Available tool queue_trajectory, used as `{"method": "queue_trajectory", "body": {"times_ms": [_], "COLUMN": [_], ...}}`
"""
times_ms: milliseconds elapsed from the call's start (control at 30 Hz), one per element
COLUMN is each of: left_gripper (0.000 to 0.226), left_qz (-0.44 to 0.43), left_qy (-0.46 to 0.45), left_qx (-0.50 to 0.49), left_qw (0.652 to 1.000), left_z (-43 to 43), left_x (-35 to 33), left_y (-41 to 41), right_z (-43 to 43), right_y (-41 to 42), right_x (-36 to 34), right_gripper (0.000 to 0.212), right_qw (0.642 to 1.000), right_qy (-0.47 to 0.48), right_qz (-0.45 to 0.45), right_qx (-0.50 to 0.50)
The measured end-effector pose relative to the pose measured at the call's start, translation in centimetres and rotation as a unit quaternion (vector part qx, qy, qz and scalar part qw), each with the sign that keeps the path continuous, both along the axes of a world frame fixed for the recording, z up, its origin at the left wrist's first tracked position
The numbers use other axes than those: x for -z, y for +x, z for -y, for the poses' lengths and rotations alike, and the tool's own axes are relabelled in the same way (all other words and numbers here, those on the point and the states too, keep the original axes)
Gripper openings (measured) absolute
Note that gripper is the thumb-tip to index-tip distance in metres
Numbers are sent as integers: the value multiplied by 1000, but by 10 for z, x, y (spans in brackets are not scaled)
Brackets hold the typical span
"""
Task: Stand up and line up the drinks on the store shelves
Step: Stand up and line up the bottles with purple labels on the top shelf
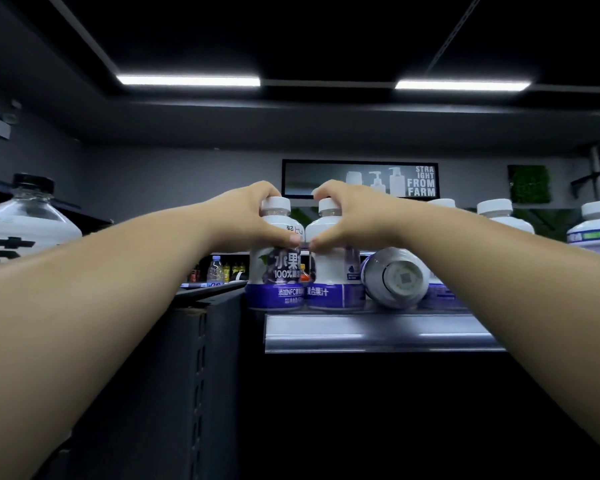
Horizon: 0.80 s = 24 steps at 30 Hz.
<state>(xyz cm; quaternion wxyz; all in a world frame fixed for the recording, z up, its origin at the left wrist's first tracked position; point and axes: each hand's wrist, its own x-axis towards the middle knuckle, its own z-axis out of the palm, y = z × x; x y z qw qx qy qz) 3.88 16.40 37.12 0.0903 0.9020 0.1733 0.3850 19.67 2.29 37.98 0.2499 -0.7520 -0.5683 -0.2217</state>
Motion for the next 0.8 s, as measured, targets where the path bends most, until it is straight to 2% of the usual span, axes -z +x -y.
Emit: {"method": "queue_trajectory", "body": {"times_ms": [33,100,200,267,333,400,533,633,700,800], "left_gripper": [63,60,57,59,60,58,52,47,47,47], "left_qz": [1,0,2,6,7,4,2,7,4,3], "left_qy": [-3,-14,-25,-29,-35,-48,-74,-106,-115,-121], "left_qx": [2,15,25,30,34,47,72,96,99,98], "left_qw": [1000,1000,999,999,999,998,995,990,988,988], "left_z": [0,0,0,0,0,0,1,1,2,4], "left_x": [0,1,2,2,1,1,1,2,3,3], "left_y": [-1,-2,-2,-2,-3,-3,-4,-4,-5,-6], "right_z": [1,4,-1,1,7,11,9,10,12,12], "right_y": [1,0,-2,-2,4,11,13,17,21,23], "right_x": [-2,-3,0,0,-2,-2,1,0,-1,-4], "right_gripper": [87,94,112,100,85,82,72,63,62,64], "right_qw": [1000,996,1000,1000,998,993,995,990,983,984], "right_qy": [-5,-23,-12,9,8,-13,14,13,4,-3], "right_qz": [-21,-69,-17,5,-30,-70,-63,-90,-118,-113], "right_qx": [-12,-50,-1,-8,-57,-95,-76,-104,-138,-139]}}
